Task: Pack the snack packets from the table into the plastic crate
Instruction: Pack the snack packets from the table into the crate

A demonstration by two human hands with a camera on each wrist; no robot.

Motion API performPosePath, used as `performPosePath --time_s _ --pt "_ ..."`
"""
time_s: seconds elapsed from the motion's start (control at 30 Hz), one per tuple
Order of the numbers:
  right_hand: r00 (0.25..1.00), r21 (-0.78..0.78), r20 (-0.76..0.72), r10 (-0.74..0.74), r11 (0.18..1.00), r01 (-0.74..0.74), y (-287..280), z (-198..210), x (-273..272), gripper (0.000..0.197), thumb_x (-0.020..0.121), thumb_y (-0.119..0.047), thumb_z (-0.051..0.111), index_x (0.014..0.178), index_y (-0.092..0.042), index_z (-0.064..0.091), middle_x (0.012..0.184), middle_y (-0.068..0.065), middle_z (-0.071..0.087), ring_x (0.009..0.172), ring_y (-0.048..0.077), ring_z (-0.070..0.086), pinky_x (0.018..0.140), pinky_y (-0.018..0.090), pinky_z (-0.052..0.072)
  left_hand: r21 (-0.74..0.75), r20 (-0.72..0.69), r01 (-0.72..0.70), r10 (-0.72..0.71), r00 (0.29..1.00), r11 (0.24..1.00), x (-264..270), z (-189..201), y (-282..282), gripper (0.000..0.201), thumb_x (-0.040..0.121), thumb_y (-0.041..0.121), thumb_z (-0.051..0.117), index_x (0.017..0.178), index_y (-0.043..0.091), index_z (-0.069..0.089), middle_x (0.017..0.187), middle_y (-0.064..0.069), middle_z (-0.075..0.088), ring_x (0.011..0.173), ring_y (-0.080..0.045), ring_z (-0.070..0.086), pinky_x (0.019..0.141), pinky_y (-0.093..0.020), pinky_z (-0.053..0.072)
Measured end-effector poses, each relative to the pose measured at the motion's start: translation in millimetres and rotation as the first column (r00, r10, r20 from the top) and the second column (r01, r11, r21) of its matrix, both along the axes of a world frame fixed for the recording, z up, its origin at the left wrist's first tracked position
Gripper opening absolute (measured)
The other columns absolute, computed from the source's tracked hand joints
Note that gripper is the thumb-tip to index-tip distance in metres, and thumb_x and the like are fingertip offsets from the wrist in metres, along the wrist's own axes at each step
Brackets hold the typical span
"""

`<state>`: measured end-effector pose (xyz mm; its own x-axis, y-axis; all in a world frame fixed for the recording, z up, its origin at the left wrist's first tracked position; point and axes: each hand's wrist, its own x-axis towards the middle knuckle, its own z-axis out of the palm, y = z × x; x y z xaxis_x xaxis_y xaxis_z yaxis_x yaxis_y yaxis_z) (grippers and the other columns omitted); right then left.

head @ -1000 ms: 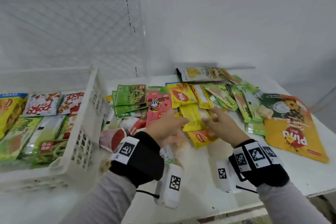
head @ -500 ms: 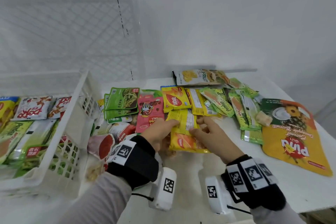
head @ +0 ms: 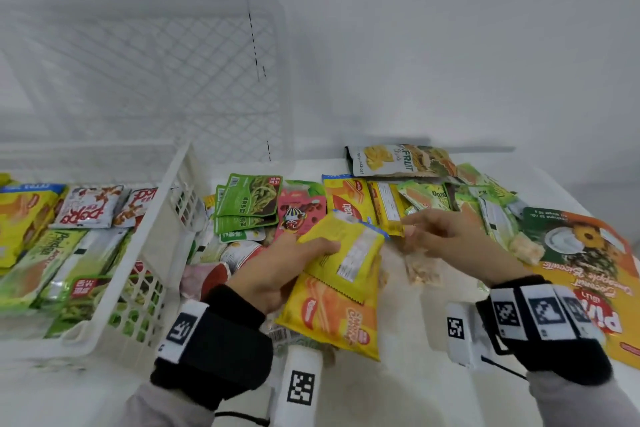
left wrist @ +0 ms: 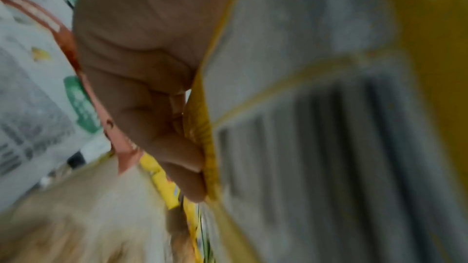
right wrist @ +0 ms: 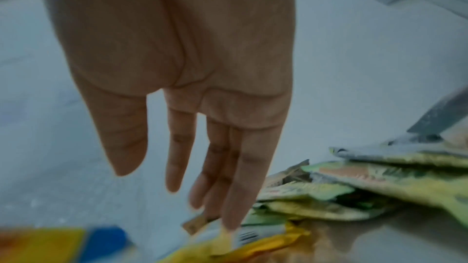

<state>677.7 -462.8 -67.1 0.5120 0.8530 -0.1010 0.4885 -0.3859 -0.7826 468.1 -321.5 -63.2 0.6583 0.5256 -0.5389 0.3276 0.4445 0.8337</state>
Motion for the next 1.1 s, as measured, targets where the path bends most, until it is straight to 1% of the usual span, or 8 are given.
performPosePath --time_s 0.07,0.17,0.3,0.4,0.57,0.8,0.97,1.1 --pt "0.982 -0.063 0.183 -0.045 0.996 0.057 8 -1 15 0.031 0.086 -0.034 0.064 0.114 -0.023 0.063 0.101 -0.001 0.067 0.093 0.014 0.061 0.094 0.043 0.046 0.066 -0.010 -0.044 0.045 0.999 0.997 -8 3 13 0.042 0.082 0.018 0.068 0.117 -0.001 0.056 0.103 -0.023 0.068 0.080 -0.034 0.067 0.072 -0.045 0.056" --pt "0.923 -0.244 0.384 0.004 0.965 0.097 20 -2 29 0.059 0.083 -0.042 0.066 0.136 -0.029 0.044 0.136 0.002 0.049 0.123 0.022 0.046 0.104 0.045 0.038 0.170 0.042 -0.196 0.191 0.981 0.966 -11 7 37 0.032 0.081 0.013 0.068 0.110 0.001 0.061 0.087 -0.016 0.071 0.064 -0.026 0.068 0.060 -0.036 0.058" --pt "0.895 -0.462 0.436 0.095 0.877 0.132 38 -7 32 0.085 0.080 -0.049 0.066 0.148 -0.031 0.018 0.151 0.009 0.028 0.134 0.029 0.035 0.107 0.044 0.034 0.133 0.066 -0.283 0.276 0.959 0.950 6 2 62 0.030 0.083 0.007 0.066 0.112 0.005 0.058 0.091 -0.015 0.068 0.071 -0.027 0.064 0.070 -0.043 0.057" --pt "0.889 -0.553 0.441 0.122 0.817 0.162 48 -11 29 0.089 0.081 -0.051 0.063 0.149 -0.034 0.008 0.153 0.011 0.021 0.136 0.034 0.031 0.106 0.047 0.032 0.204 -0.019 -0.200 0.208 0.978 0.958 22 -6 68 0.035 0.082 0.006 0.068 0.114 0.005 0.054 0.085 -0.010 0.065 0.064 -0.021 0.061 0.051 -0.027 0.052" --pt "0.873 -0.570 0.460 0.160 0.807 0.153 54 -9 24 0.079 0.083 -0.044 0.063 0.147 -0.035 0.018 0.140 0.017 0.034 0.122 0.038 0.044 0.101 0.042 0.039 0.227 -0.104 -0.048 0.074 0.992 0.973 35 -16 64 0.066 0.080 0.006 0.071 0.137 0.001 0.038 0.100 -0.012 0.065 0.071 -0.018 0.064 0.050 -0.027 0.052" --pt "0.865 -0.565 0.473 0.168 0.811 0.151 50 -4 21 0.072 0.080 -0.033 0.072 0.139 -0.037 0.031 0.131 0.012 0.039 0.111 0.035 0.054 0.091 0.040 0.044 0.135 -0.022 -0.087 0.091 0.996 0.987 26 -17 59 0.024 0.078 0.006 0.074 0.097 0.001 0.062 0.071 -0.009 0.073 0.057 -0.021 0.070 0.047 -0.029 0.055" --pt "0.915 -0.438 0.397 0.065 0.890 0.126 47 -2 31 0.057 0.076 0.005 0.054 0.115 -0.037 0.055 0.121 0.004 0.057 0.084 0.017 0.058 0.064 0.025 0.045 0.190 0.086 -0.162 0.148 0.985 0.968 26 3 54 0.026 0.079 0.007 0.073 0.101 0.001 0.062 0.090 -0.016 0.071 0.062 -0.022 0.069 0.052 -0.031 0.056" --pt "0.918 -0.305 0.391 -0.071 0.931 0.203 45 -2 28 0.048 0.075 0.001 0.053 0.094 -0.042 0.060 0.119 0.000 0.060 0.063 0.011 0.053 0.053 0.023 0.043 0.198 0.191 -0.221 0.183 0.964 0.955 19 26 50 0.011 0.082 0.010 0.070 0.088 0.006 0.063 0.064 -0.004 0.071 0.050 -0.014 0.068 0.040 -0.023 0.049"
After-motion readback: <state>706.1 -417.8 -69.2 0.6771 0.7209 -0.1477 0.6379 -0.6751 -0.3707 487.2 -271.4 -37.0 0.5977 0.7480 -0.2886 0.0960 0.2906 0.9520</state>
